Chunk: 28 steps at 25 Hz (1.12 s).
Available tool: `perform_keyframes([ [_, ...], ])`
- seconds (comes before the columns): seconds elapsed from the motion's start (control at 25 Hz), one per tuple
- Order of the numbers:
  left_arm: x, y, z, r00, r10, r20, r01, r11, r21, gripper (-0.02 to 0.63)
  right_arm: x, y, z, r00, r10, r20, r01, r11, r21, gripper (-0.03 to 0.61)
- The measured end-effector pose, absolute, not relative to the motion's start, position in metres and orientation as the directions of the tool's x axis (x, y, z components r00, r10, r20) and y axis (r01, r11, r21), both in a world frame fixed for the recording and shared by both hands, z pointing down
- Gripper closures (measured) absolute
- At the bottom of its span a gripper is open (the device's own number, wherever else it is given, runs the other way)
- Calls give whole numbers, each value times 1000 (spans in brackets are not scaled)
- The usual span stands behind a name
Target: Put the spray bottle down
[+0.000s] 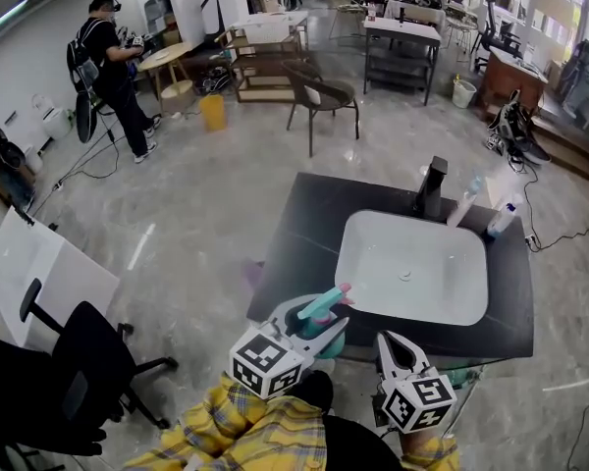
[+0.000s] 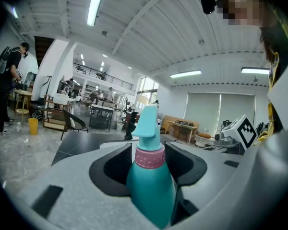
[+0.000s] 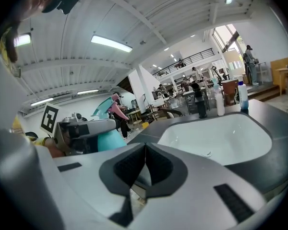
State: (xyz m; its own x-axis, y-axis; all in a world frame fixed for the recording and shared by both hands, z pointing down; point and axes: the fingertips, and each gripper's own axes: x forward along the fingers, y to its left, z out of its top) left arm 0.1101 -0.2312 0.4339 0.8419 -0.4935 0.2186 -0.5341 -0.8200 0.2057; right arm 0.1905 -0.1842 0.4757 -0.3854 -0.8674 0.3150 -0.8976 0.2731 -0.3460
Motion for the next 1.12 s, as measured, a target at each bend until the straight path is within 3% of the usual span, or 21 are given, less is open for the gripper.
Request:
perform_keyframes([
  [1.12, 120, -384, 437, 875, -441, 198, -480, -844, 241, 410, 193, -322, 484, -334, -864, 376, -922, 217, -320, 572],
])
